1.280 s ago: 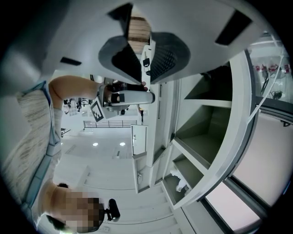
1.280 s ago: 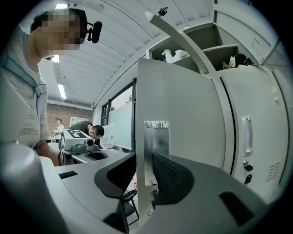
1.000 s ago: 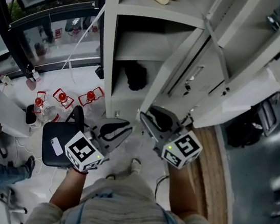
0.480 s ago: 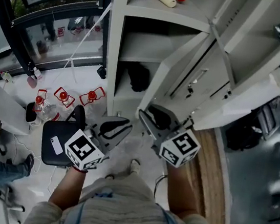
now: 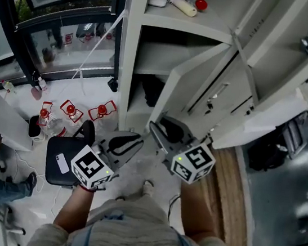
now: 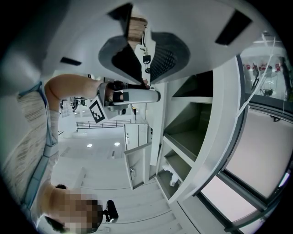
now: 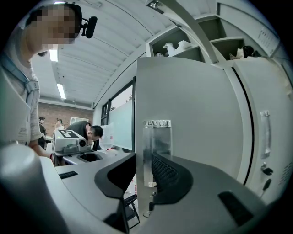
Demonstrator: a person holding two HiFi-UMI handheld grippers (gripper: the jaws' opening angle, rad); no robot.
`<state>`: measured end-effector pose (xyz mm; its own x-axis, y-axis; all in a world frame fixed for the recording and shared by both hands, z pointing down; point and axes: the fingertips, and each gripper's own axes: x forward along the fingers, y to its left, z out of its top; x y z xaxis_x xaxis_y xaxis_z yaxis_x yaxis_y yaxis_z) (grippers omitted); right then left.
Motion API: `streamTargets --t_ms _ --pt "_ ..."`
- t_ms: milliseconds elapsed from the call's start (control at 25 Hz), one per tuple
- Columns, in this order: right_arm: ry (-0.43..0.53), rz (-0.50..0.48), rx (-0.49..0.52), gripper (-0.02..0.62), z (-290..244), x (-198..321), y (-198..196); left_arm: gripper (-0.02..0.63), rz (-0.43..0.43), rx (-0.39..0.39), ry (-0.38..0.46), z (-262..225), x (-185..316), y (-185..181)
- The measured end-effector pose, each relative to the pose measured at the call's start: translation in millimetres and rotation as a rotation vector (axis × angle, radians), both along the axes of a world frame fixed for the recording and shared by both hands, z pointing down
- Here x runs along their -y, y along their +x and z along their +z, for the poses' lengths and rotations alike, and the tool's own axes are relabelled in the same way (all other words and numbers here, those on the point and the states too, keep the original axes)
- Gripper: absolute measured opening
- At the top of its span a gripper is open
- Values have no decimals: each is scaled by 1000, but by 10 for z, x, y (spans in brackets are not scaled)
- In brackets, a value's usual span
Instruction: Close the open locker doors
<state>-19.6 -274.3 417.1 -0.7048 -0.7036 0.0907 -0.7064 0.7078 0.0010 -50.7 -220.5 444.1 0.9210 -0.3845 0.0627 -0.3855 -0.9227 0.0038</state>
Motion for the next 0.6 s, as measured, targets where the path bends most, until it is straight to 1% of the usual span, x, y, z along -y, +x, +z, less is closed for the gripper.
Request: streamTargets --t_ms 400,600 --pt "6 10 10 104 11 207 -155 41 -44 -3 9 -64 181 -135" --pt "-3 31 17 104 45 325 -206 40 -44 -4 22 -64 249 -166"
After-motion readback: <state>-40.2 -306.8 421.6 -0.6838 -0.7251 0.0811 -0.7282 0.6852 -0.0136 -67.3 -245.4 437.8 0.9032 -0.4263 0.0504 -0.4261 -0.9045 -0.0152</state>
